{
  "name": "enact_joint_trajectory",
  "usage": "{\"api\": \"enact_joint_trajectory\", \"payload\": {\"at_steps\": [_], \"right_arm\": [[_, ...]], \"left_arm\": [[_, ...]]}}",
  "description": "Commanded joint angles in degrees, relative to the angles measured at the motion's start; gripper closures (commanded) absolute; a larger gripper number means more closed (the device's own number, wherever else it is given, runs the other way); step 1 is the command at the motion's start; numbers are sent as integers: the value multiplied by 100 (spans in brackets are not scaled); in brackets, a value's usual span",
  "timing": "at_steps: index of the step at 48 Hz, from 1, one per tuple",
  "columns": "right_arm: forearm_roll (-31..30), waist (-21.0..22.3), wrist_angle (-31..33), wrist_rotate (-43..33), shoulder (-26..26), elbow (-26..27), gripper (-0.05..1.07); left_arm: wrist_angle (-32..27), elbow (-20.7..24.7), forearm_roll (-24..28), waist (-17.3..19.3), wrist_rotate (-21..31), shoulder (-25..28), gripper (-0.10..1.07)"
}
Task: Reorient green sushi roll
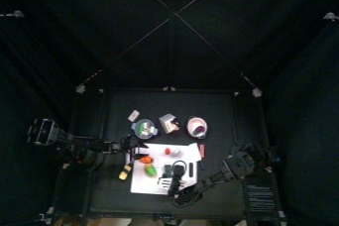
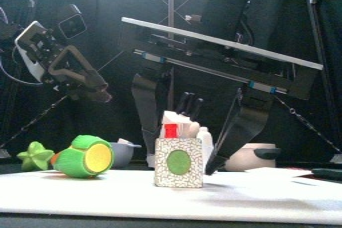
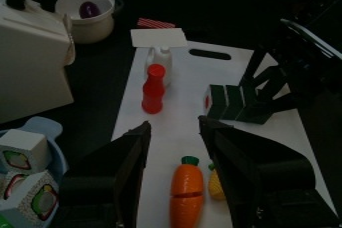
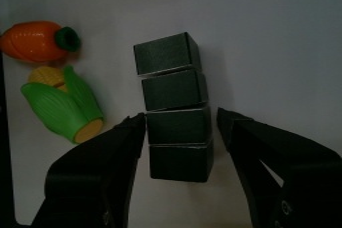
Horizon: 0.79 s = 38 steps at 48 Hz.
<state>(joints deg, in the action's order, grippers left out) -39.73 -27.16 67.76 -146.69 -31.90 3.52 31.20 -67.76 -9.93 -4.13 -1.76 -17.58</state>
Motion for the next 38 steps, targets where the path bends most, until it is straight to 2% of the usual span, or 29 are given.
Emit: {"api": "enact_joint_trajectory", "payload": {"at_steps": [1,14,19,31,38], "right_arm": [[0,0,44,9,413,18,11],[-141,-193,246,70,888,-105,11],[-325,-272,299,70,1222,-360,11],[-554,-580,26,264,2250,-1617,11],[-396,-668,-457,932,2813,-2276,11]], "left_arm": [[70,114,-9,-18,-9,0,15],[62,141,-26,-114,0,0,15],[62,158,-53,-149,0,-9,15],[62,158,-79,-237,0,0,15],[62,158,-79,-246,0,9,15]]}}
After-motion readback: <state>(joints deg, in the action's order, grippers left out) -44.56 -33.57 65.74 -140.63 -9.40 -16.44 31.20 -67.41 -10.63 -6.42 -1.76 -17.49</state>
